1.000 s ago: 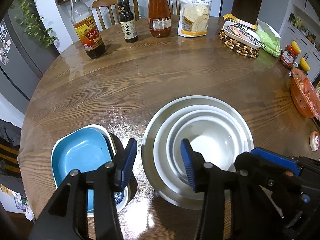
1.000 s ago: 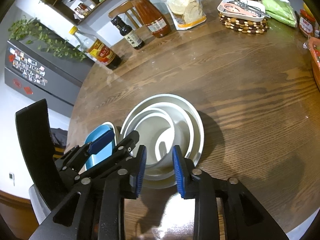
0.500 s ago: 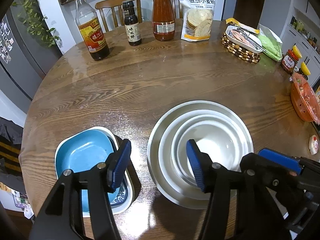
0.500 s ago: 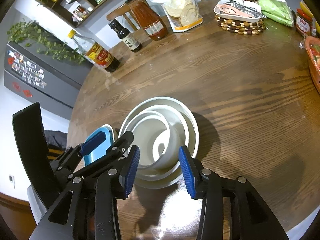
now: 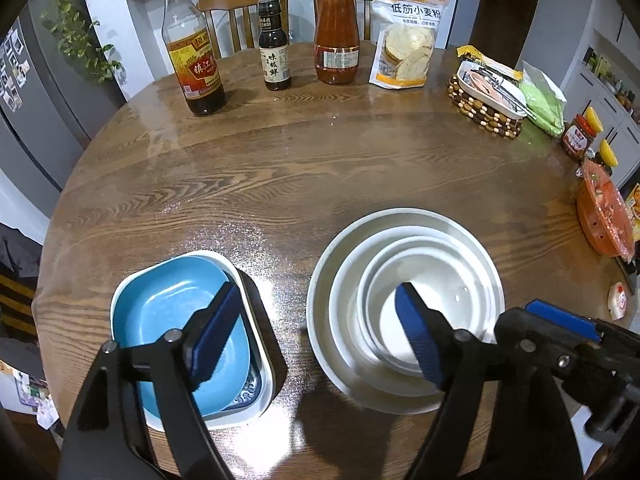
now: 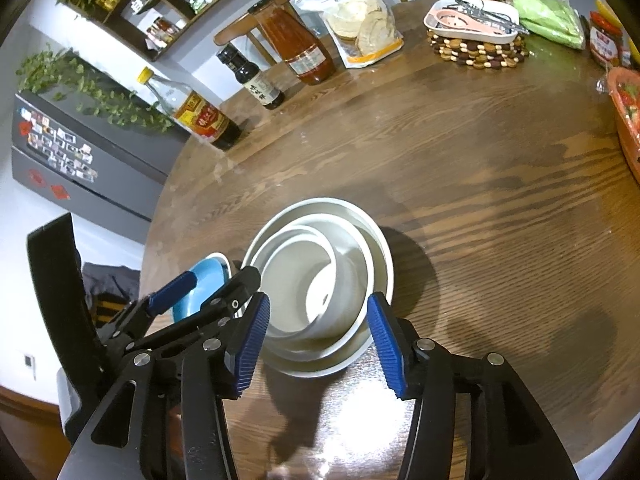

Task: Organize plates and bowls
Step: 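Withdraw both grippers and move them to the rim of the large bowl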

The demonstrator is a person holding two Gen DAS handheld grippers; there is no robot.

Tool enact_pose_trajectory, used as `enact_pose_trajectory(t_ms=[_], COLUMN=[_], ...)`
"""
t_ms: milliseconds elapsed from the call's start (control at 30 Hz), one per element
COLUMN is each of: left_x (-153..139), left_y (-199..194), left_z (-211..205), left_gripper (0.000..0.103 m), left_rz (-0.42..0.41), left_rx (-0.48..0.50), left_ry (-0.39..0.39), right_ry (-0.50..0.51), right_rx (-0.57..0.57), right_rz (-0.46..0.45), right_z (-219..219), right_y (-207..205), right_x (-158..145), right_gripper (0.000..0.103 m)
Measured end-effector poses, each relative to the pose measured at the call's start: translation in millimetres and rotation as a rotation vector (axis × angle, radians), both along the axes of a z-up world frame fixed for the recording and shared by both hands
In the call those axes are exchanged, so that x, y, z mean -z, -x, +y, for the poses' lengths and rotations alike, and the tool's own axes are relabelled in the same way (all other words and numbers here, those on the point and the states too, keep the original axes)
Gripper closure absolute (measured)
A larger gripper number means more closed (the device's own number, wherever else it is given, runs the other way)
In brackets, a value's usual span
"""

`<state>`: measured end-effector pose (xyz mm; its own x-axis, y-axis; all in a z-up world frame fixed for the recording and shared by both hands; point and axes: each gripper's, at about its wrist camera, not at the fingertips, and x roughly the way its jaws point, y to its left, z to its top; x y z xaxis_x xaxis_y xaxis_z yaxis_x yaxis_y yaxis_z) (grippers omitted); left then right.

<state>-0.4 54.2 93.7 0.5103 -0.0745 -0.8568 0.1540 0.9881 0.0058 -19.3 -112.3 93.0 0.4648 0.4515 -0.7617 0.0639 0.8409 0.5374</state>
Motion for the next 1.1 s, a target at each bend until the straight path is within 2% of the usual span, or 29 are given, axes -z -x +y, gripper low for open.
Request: enact_pose_trajectory(t_ms=[167,300,367,433,500,600,767,833,900,1033,1100], left_x=[-1,-5,-6,-8,-11,-9,-2,1,2,5,7], left_y=[-6,-13,-18,-20,-22,-25,-25,-26,-27,-31,-33], left_z=[13,27,37,42,45,54,56,56,55,52,50], left_gripper=[0.018,0.017,0.016,0.016,0.016,0.016,0.018,0.021,0.033,0.036,0.042], left_rz=[0.046,0.079,0.126,0.148,0.156,0.194,0.214,0.218,0.22,0.229,0.237], left_rx=[-0.023,-0.062,-0.062,-0.053,-0.048,-0.061,-0.075,-0.079,-0.077,-0.073,-0.068], left_ry=[0.068,0.119,0.189,0.221,0.2,0.22,0.209,0.215,0.226,0.228,0.227], right_ry=[-0.055,-0.105,-0.139,-0.138,-0.128,-0.117,-0.104,-0.111,-0.119,-0.106,-0.1], right_rx=[0.041,0.073,0.074,0.074,0.068,0.067,0.083,0.094,0.106,0.098,0.098], right_rz=[0.005,0.02,0.028,0.037,0.041,0.049,0.087,0.094,0.095,0.084,0.091], right_z=[-14,-28,-33,-35,-36,-37,-41,-42,-44,-43,-43], right_y=[2,3,4,3,3,2,1,2,2,1,0], right_x=[1,3,5,5,5,7,19,24,27,29,33], right_gripper=[0.043,0.043,0.043,0.043,0.043,0.043,0.043,0.043,0.043,0.043,0.043])
